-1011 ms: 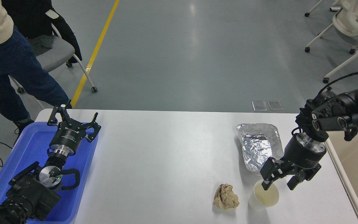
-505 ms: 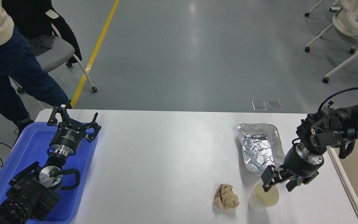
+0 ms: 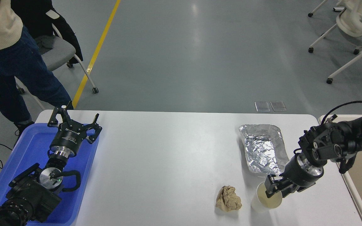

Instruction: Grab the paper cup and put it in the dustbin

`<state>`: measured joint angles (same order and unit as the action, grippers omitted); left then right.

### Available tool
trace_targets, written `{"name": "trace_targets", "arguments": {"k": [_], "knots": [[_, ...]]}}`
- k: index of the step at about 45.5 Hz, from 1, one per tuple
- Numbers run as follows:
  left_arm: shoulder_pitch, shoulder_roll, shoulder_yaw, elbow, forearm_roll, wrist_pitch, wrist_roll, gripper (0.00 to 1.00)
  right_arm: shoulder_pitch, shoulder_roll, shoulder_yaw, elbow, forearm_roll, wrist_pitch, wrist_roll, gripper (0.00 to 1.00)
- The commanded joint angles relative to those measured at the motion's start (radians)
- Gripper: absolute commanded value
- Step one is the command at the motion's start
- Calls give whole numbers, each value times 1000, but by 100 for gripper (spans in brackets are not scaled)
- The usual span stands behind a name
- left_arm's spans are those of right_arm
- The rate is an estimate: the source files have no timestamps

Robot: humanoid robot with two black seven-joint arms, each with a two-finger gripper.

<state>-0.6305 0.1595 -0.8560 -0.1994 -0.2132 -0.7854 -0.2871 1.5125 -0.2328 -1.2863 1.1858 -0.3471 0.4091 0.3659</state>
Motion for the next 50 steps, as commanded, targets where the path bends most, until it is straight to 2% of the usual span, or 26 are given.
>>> {"name": "trace_targets", "arguments": {"k": [1, 13, 21, 29, 38, 50], "knots": [[0, 0, 0, 0, 0, 0, 0, 100, -6, -10, -1, 0, 14, -12, -1, 0], [0, 0, 0, 0, 0, 0, 0, 100, -5, -14, -1, 6, 14, 0, -1, 0], [0, 0, 0, 0, 0, 0, 0, 100, 49, -82, -7, 50, 10, 43, 4, 0], [0, 0, 0, 0, 0, 0, 0, 100, 251, -161, -50, 167, -26, 154, 4, 0], [0, 0, 0, 0, 0, 0, 0, 100, 557, -189, -145, 268, -36, 371, 5, 0], [0, 0, 0, 0, 0, 0, 0, 100, 779, -197, -169, 270, -65, 376, 4, 0]]}}
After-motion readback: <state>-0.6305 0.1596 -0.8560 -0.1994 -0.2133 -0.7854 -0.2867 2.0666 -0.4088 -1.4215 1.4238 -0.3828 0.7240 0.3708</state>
